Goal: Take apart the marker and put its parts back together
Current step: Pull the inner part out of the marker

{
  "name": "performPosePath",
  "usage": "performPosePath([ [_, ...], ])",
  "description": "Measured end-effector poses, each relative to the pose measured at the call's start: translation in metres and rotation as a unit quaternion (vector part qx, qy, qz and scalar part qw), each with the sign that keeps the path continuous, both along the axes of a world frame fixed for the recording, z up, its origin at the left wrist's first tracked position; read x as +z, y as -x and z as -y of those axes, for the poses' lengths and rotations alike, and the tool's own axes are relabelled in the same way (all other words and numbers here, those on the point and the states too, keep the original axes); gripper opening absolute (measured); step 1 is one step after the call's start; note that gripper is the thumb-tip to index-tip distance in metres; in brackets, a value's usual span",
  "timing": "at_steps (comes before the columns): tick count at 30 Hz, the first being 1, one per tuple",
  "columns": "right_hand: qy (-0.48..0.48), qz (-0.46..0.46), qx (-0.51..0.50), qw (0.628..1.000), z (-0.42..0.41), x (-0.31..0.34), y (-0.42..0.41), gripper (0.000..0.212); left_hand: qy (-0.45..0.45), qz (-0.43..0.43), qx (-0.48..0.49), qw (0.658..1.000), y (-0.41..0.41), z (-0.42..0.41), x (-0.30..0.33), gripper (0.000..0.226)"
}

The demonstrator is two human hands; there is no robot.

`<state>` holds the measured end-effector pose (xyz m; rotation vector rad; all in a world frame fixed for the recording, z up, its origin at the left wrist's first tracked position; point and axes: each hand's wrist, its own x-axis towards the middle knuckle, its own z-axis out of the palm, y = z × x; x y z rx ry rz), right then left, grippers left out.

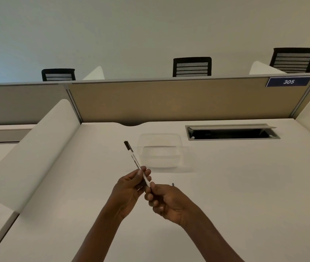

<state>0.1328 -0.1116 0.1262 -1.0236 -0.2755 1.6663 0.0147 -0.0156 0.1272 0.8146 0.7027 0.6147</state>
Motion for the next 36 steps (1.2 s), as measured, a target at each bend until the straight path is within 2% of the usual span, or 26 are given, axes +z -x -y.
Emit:
performPosePath([
  [4, 0.024, 0.142, -0.041, 0.989, -0.009, 0.005, -0.001, 0.033, -0.04, -0.025, 0.07, 0.996, -0.01, 0.007, 0.001, 0.021],
  [7, 0.023, 0.316, -0.061, 0.946, -0.015, 0.01, 0.001, 0.033, -0.047, -0.038, 0.119, 0.991, -0.018, 0.011, 0.006, 0.017],
  [8, 0.022, 0.408, -0.07, 0.91, -0.017, 0.01, 0.002, 0.032, -0.047, -0.041, 0.132, 0.989, -0.021, 0.012, 0.008, 0.016],
  [9, 0.019, 0.513, -0.08, 0.854, -0.019, 0.009, 0.003, 0.03, -0.046, -0.044, 0.144, 0.988, -0.024, 0.012, 0.01, 0.016],
  [11, 0.002, 0.704, -0.11, 0.701, -0.023, 0.003, 0.007, 0.023, -0.032, -0.043, 0.164, 0.985, -0.031, 0.012, 0.015, 0.018],
  [12, -0.021, 0.767, -0.134, 0.627, -0.024, 0.0, 0.008, 0.018, -0.019, -0.039, 0.174, 0.984, -0.034, 0.013, 0.018, 0.019],
  [14, -0.077, 0.838, -0.163, 0.515, -0.028, -0.008, 0.006, 0.011, 0.007, -0.026, 0.194, 0.981, -0.04, 0.015, 0.025, 0.021],
  [16, -0.107, 0.871, -0.178, 0.445, -0.031, -0.013, 0.001, 0.013, 0.024, -0.021, 0.208, 0.978, -0.042, 0.016, 0.028, 0.021],
  [17, -0.115, 0.878, -0.18, 0.428, -0.032, -0.014, -0.001, 0.013, 0.029, -0.019, 0.212, 0.977, -0.042, 0.016, 0.029, 0.021],
  [18, -0.12, 0.878, -0.178, 0.427, -0.032, -0.015, -0.003, 0.013, 0.032, -0.018, 0.214, 0.976, -0.042, 0.016, 0.03, 0.021],
  [19, -0.12, 0.869, -0.174, 0.446, -0.032, -0.014, -0.003, 0.011, 0.029, -0.021, 0.211, 0.977, -0.042, 0.015, 0.03, 0.021],
  [20, -0.112, 0.844, -0.17, 0.497, -0.031, -0.01, -0.002, 0.009, 0.023, -0.027, 0.204, 0.978, -0.041, 0.014, 0.031, 0.022],
  [21, -0.097, 0.784, -0.151, 0.594, -0.031, -0.002, -0.002, 0.013, 0.014, -0.029, 0.194, 0.98, -0.039, 0.013, 0.032, 0.022],
  [22, -0.079, 0.671, -0.121, 0.727, -0.032, 0.008, -0.004, 0.02, 0.003, -0.028, 0.181, 0.983, -0.037, 0.01, 0.033, 0.021],
  [23, -0.063, 0.511, -0.088, 0.853, -0.031, 0.019, -0.008, 0.027, -0.007, -0.026, 0.164, 0.986, -0.033, 0.008, 0.034, 0.021],
  [24, -0.046, 0.348, -0.061, 0.934, -0.03, 0.028, -0.014, 0.033, -0.018, -0.022, 0.145, 0.989, -0.03, 0.005, 0.035, 0.022],
  [25, -0.035, 0.223, -0.036, 0.974, -0.028, 0.035, -0.021, 0.036, -0.028, -0.018, 0.125, 0.992, -0.027, 0.003, 0.036, 0.023],
  [27, -0.023, 0.081, 0.008, 0.996, -0.023, 0.044, -0.031, 0.038, -0.044, -0.011, 0.097, 0.994, -0.023, -0.001, 0.041, 0.023],
  [30, -0.029, -0.033, 0.056, 0.997, -0.02, 0.048, -0.034, 0.037, -0.054, -0.002, 0.073, 0.996, -0.024, -0.004, 0.049, 0.021],
  [33, -0.042, -0.096, 0.073, 0.992, -0.019, 0.048, -0.032, 0.033, -0.056, 0.007, 0.048, 0.997, -0.023, -0.007, 0.053, 0.022],
  [36, -0.056, -0.122, 0.052, 0.99, -0.019, 0.048, -0.03, 0.025, -0.063, 0.007, 0.049, 0.997, -0.023, -0.008, 0.055, 0.021],
])
